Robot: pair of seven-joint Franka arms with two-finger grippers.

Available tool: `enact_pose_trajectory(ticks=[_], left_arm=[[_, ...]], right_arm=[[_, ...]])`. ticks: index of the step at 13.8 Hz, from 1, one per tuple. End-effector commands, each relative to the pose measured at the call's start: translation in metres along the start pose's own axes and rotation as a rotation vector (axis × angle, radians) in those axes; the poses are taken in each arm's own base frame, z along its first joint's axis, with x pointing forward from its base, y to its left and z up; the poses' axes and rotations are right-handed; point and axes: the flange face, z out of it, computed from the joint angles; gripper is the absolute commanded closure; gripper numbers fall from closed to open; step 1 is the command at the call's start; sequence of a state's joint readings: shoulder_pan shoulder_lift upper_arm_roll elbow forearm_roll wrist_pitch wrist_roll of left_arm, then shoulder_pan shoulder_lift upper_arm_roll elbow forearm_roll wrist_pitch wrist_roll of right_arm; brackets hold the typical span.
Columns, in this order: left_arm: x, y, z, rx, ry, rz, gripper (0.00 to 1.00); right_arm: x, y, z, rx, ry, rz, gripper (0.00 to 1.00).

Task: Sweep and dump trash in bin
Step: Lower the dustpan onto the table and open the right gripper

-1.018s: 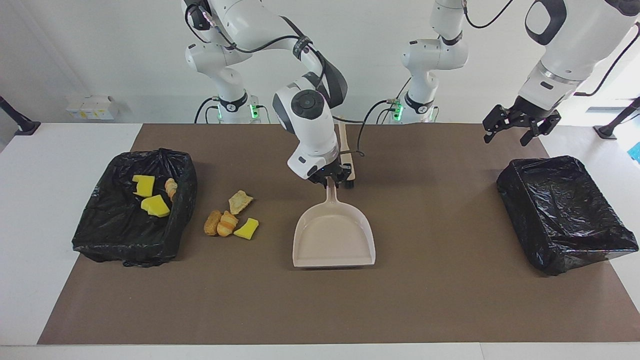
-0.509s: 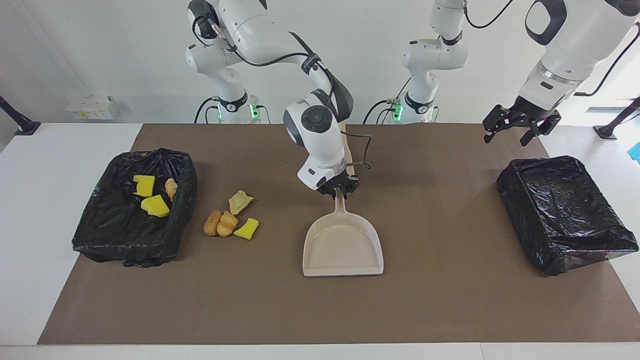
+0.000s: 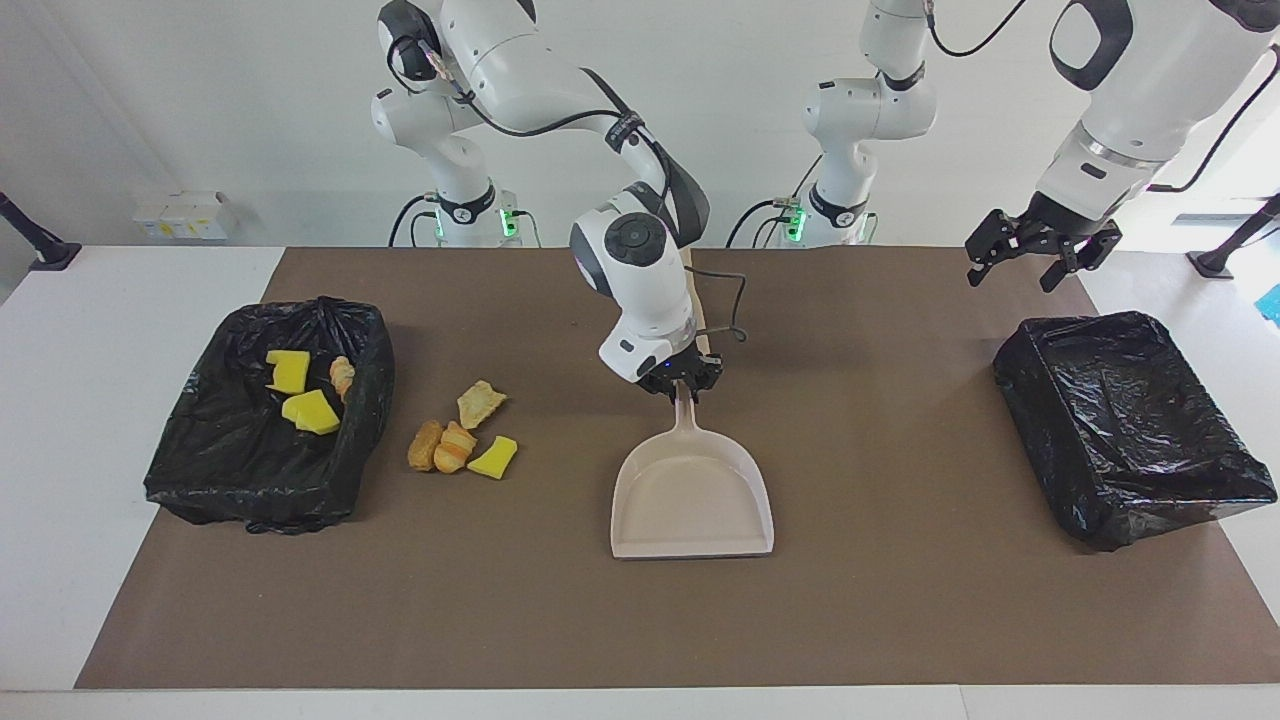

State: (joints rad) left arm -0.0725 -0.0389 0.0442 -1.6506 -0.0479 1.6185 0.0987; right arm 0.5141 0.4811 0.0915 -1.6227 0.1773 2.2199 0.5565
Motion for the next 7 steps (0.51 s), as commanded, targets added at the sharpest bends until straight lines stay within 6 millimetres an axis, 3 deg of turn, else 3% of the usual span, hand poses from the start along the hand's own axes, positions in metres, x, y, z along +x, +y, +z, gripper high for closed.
enact_pose_trajectory(ticks=[1, 3, 4, 5, 6, 7], left_arm=[[-0.0023, -0.0005, -0.004, 0.019, 0.011, 0.009, 0.0], [-0.0023, -0.0005, -0.004, 0.019, 0.011, 0.009, 0.0], [-0.0023, -0.0005, -0.004, 0.019, 0.011, 0.009, 0.0], [-0.0023, -0.0005, -0.004, 0.019, 0.011, 0.009, 0.0], [-0.0023, -0.0005, -0.004, 0.019, 0.011, 0.009, 0.0], [-0.0023, -0.0005, -0.004, 0.019, 0.011, 0.009, 0.0]], right_arm=[[0.0024, -0.0025, 0.0043, 0.021, 0.007, 0.024, 1.0], [0.0043, -0.0025, 0.0075, 0.025, 0.015, 0.024, 1.0], [0.0045, -0.0028, 0.0068, 0.026, 0.017, 0.024, 0.95], [0.0044, -0.0027, 0.0069, 0.024, 0.016, 0.022, 0.38], [0.0046, -0.0026, 0.0065, 0.014, 0.02, 0.007, 0.09], [0.0054, -0.0043, 0.0023, 0.016, 0.021, 0.013, 0.09]])
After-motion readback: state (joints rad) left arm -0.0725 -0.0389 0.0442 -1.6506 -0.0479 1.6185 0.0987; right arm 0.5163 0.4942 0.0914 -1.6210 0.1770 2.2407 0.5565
